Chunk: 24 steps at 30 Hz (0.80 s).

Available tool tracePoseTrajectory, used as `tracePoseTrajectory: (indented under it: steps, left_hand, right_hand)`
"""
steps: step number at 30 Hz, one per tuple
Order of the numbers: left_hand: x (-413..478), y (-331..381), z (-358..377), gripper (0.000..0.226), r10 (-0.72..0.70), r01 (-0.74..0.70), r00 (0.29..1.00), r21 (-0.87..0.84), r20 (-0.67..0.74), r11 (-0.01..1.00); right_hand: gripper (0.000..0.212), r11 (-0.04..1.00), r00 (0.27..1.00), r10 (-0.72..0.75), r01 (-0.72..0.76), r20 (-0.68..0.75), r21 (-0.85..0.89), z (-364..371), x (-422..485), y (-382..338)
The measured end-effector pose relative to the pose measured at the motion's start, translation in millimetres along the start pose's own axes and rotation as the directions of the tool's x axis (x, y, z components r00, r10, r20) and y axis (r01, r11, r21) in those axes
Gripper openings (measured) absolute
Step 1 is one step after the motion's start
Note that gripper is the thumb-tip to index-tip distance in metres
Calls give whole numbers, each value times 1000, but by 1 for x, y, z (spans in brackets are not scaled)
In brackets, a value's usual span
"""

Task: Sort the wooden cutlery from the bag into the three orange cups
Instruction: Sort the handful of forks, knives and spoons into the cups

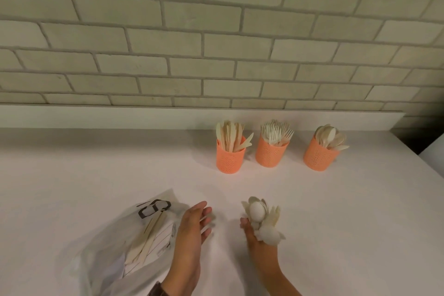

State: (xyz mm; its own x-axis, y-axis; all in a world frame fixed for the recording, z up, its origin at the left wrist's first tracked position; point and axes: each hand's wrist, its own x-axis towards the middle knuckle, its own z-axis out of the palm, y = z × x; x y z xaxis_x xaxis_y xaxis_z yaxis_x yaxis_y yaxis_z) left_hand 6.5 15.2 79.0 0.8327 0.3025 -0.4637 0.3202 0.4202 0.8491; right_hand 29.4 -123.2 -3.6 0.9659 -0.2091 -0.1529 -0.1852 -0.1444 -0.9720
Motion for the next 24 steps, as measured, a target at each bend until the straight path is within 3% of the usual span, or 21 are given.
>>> tracePoseTrajectory:
  steps: [5,8,9,11,14,19,24]
  left_hand:
    - [2,-5,1,20,17,-17,1000,48,11,999]
    - [3,-14,5,17,36,-39,999,145,24,989]
    - [4,-17,7,16,58,-66,997,211,46,975]
    - [3,-22,14,15,100,-146,985,359,142,922]
    - [-2,-25,37,13,156,-297,938,484,310,823]
    - [-9,-27,86,17,308,-479,874,563,376,673]
    - [-14,-38,135,15,279,-413,904,497,323,763]
  right_hand:
    - [27,999,1000,22,-22,1,-33,-2,3,6]
    - [5,996,997,76,-74,32,-59,-8,6,3]
    - [14,992,994,110,-108,27,-65,-10,8,-4]
    - [25,987,989,149,-147,24,-63,-17,11,-17]
    - [19,990,990,136,-135,24,-43,-31,10,-41]
    - [14,990,993,83,-72,88,-119,-58,8,-60]
    - [26,981,993,58,-39,99,-189,-101,18,-64]
